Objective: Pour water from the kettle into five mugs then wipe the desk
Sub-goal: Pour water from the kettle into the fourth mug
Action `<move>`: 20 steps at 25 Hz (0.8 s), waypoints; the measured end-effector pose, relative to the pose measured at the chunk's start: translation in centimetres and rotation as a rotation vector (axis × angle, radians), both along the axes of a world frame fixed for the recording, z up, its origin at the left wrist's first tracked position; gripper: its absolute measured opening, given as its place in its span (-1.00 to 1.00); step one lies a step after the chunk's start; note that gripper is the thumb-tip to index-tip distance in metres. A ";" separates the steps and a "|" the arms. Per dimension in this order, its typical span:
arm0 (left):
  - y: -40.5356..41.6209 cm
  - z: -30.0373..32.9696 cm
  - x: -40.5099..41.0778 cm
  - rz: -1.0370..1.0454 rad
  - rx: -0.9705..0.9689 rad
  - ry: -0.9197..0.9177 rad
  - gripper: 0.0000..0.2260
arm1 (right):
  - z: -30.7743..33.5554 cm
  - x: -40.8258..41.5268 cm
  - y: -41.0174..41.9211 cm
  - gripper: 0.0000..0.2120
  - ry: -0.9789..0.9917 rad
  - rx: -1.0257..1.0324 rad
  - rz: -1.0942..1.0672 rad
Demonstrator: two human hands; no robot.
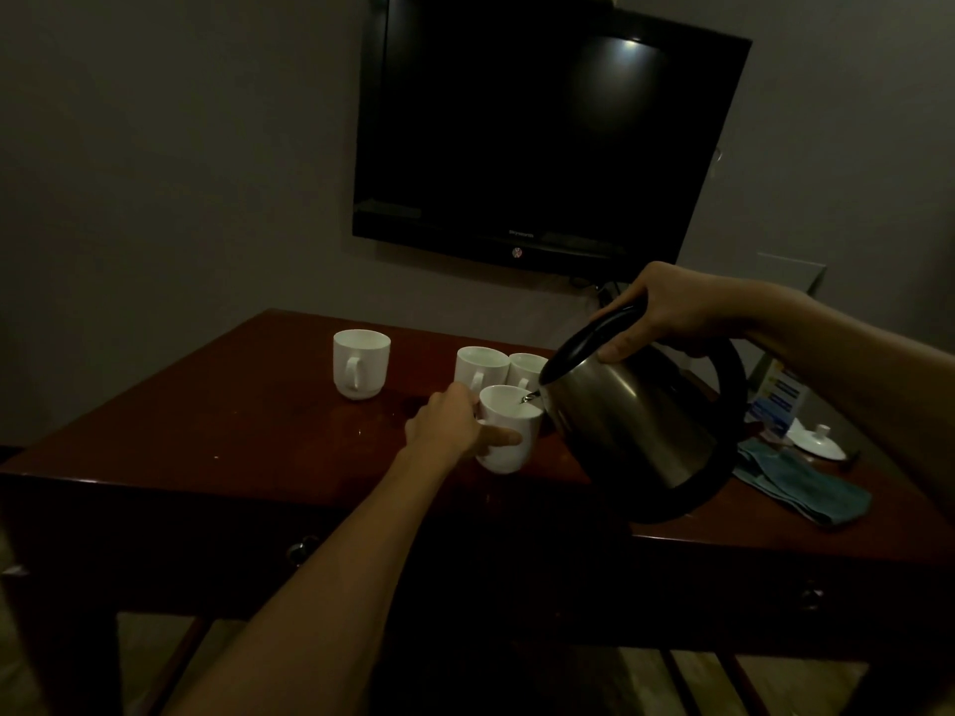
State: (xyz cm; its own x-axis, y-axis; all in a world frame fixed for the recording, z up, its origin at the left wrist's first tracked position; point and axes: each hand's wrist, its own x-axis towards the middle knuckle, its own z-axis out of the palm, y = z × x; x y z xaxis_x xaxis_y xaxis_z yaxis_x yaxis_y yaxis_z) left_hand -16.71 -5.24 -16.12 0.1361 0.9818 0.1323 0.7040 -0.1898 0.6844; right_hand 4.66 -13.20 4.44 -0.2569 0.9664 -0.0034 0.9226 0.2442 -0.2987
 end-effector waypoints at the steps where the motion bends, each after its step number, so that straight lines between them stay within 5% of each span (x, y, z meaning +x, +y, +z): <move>1: 0.0 0.0 0.0 0.000 0.001 0.001 -0.39 | 0.0 0.0 0.0 -0.63 0.001 0.005 -0.004; 5: -0.2 0.2 0.1 0.009 0.003 0.009 -0.41 | 0.0 0.1 0.4 -0.49 0.006 -0.006 -0.001; 20: -1.3 0.8 0.2 -0.002 0.002 -0.022 -0.46 | 0.0 0.2 0.9 -0.48 -0.017 0.002 0.005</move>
